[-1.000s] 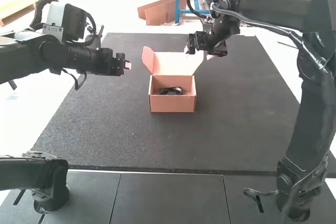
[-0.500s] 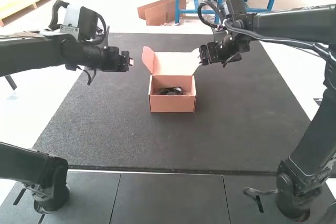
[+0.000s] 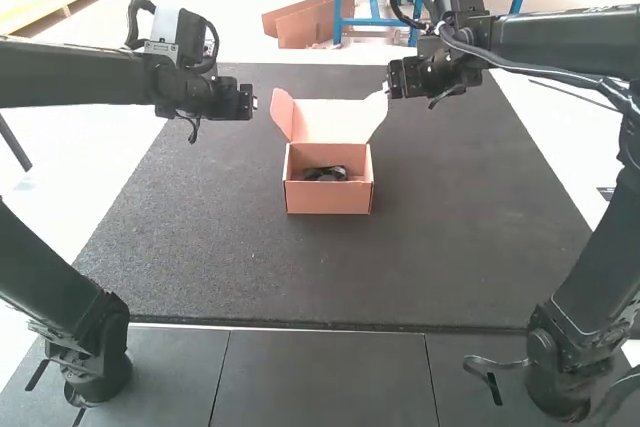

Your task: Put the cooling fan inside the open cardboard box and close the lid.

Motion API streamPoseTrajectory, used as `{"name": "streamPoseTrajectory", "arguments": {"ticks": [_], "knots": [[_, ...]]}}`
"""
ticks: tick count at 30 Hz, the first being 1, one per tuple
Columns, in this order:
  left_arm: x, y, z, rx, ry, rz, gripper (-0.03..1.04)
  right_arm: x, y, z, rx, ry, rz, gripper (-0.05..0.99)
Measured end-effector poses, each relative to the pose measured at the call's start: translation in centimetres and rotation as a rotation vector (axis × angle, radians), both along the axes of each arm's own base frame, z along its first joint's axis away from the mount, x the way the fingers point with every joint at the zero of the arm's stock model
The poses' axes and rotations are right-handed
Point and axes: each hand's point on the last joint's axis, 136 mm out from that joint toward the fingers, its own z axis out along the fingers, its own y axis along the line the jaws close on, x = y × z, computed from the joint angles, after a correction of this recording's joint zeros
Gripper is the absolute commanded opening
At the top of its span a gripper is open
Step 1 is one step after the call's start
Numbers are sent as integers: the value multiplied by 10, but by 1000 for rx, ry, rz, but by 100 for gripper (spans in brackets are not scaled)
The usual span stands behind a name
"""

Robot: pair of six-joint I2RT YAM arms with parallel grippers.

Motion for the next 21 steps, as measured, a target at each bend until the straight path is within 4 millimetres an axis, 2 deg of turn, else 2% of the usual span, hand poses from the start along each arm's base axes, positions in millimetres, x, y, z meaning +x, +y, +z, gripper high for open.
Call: {"name": "streamPoseTrajectory", "arguments": {"ticks": [5,9,14,21], "knots": [[19,-5,-6,3,11,0,96,5,4,17,28,-31,3,90],[34,-7,-8,7,5,7,96,10,8,21,44,-31,8,90],[47,1,-9,20,-5,33,97,18,12,13,57,0,4,90],[55,12,-19,43,-3,55,97,25,5,-6,67,59,-26,90]]}}
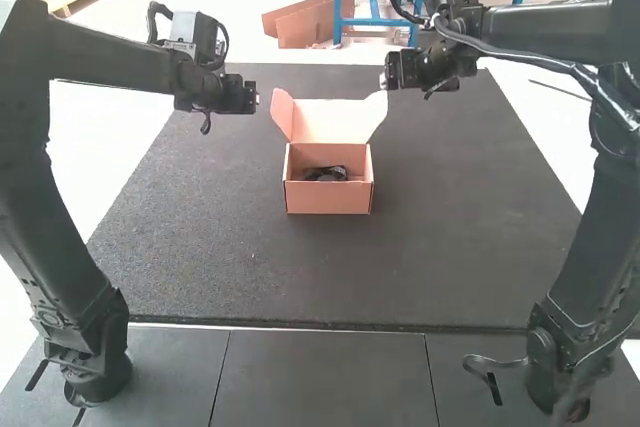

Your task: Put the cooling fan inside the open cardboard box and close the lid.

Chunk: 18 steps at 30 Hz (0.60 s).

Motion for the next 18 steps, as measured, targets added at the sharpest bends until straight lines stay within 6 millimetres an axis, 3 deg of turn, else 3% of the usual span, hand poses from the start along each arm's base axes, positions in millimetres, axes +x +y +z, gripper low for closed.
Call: {"name": "streamPoseTrajectory", "arguments": {"ticks": [8,18], "knots": [[13,0,-16,24,22,2,97,-1,2,-2,29,19,0,90],[41,-6,-10,30,-4,-5,97,-3,4,-3,58,36,8,90]]}}
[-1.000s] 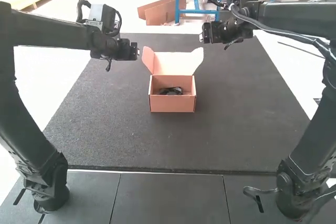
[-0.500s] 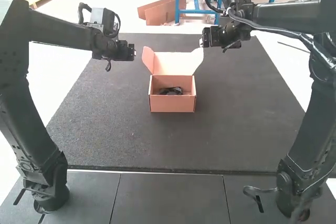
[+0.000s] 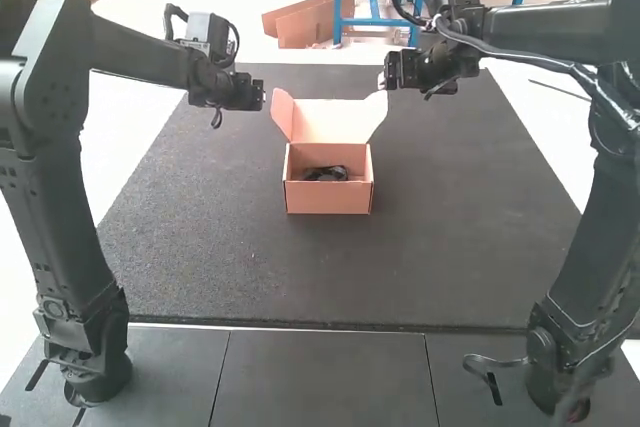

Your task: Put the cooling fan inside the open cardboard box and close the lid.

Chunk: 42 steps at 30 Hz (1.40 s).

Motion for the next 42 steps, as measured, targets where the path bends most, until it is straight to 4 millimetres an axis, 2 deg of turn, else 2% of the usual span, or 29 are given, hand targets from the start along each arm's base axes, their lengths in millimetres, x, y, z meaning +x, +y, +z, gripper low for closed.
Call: {"name": "streamPoseTrajectory", "arguments": {"ticks": [10,21,26,33,37,42], "knots": [[6,-6,-11,-2,30,-25,97,2,-11,-3,13,19,-15,90],[2,-39,-5,-38,28,-118,97,3,-8,-22,18,67,-13,90],[-1,-49,-6,-43,34,-144,97,4,-6,-19,28,64,-7,89],[-2,-51,-6,-45,37,-150,97,10,-3,-11,42,47,-7,84],[-3,-55,-7,-44,43,-156,97,17,1,-20,48,66,-5,84],[-7,-62,-9,-41,54,-172,97,24,5,-38,49,102,-5,78]]}}
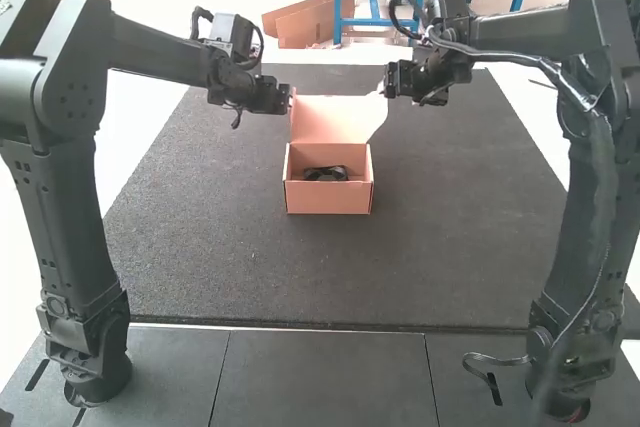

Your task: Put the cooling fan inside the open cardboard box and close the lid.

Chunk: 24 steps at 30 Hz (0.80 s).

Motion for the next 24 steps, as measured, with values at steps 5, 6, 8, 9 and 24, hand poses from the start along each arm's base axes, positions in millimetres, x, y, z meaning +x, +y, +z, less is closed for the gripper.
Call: {"name": "streamPoseTrajectory", "arguments": {"ticks": [5,6,8,9,24], "knots": [[-1,-4,2,1,1,-8,97,4,2,0,8,0,-2,66],[0,-4,3,0,0,-7,97,5,3,2,13,-5,-3,62],[0,-4,3,1,1,-7,97,7,4,6,20,-13,-1,56],[-1,-4,3,1,3,-8,97,7,5,7,25,-15,1,53],[-2,-3,1,4,12,-7,97,8,12,8,61,-11,16,52]]}}
